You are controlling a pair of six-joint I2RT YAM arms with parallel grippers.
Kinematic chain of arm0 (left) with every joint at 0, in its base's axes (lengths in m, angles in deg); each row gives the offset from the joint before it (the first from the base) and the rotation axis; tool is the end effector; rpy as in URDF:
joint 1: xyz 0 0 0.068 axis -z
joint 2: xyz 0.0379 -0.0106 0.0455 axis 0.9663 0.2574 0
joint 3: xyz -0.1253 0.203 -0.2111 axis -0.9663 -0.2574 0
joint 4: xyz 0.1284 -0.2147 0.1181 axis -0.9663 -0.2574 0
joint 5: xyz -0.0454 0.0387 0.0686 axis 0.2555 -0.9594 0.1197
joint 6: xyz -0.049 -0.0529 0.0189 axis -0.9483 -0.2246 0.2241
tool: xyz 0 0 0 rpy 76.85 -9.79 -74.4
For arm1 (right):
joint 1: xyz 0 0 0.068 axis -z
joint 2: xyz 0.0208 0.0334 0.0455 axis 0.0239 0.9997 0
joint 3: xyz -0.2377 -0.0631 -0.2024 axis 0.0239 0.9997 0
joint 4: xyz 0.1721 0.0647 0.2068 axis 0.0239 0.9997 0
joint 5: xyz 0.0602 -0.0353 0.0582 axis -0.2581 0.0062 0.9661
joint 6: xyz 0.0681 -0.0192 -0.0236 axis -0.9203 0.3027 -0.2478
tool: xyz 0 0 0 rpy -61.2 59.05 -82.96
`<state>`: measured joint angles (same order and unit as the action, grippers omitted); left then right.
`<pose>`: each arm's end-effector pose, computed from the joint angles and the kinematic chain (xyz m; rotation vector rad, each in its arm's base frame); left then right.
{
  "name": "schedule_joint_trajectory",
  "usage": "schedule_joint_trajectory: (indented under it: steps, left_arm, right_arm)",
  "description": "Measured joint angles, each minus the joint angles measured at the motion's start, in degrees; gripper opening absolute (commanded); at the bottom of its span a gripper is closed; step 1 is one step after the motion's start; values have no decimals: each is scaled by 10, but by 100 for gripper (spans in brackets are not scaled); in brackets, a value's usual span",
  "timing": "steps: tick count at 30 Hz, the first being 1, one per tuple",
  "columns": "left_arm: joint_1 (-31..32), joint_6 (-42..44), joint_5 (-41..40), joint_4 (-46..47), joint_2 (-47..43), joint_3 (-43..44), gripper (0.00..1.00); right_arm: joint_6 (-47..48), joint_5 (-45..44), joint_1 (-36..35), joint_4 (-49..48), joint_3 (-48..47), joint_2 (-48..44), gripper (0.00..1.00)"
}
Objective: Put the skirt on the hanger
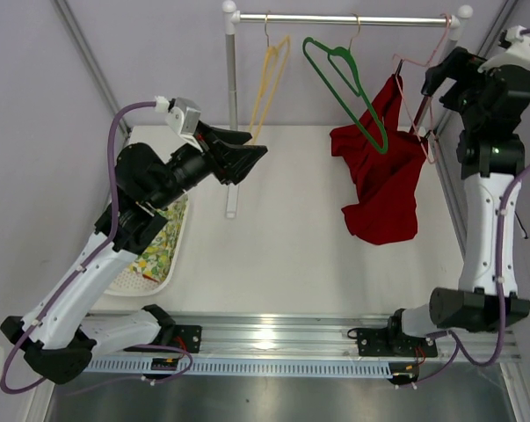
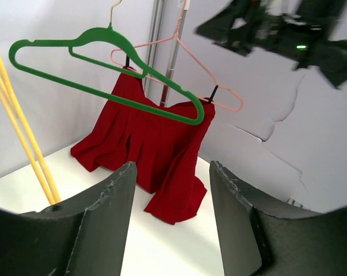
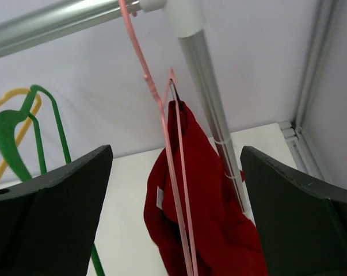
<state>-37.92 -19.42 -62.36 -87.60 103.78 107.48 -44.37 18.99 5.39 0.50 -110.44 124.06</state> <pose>0.1761 -0.1533 0.5492 0.4732 1.3359 -0.9525 0.3335 -0.0365 0.5853 0.2219 1.5413 0.1138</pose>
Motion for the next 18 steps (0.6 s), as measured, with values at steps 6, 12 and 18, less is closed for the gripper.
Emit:
schedule_joint_trajectory:
  steps: [6,12,18]
  left_arm:
    - [0,0,-16,-21,-16,-19,59]
    - [0,0,-33,-49,-30,-51,59]
    - [-1,-1,-62,-86,-64,-105,58]
  right_arm:
    - [-45,-39,-37,47,111,-156,99]
    - [-75,-125,-280,77,249,-238,99]
    - [-103,-189,-439,115,359,-240,99]
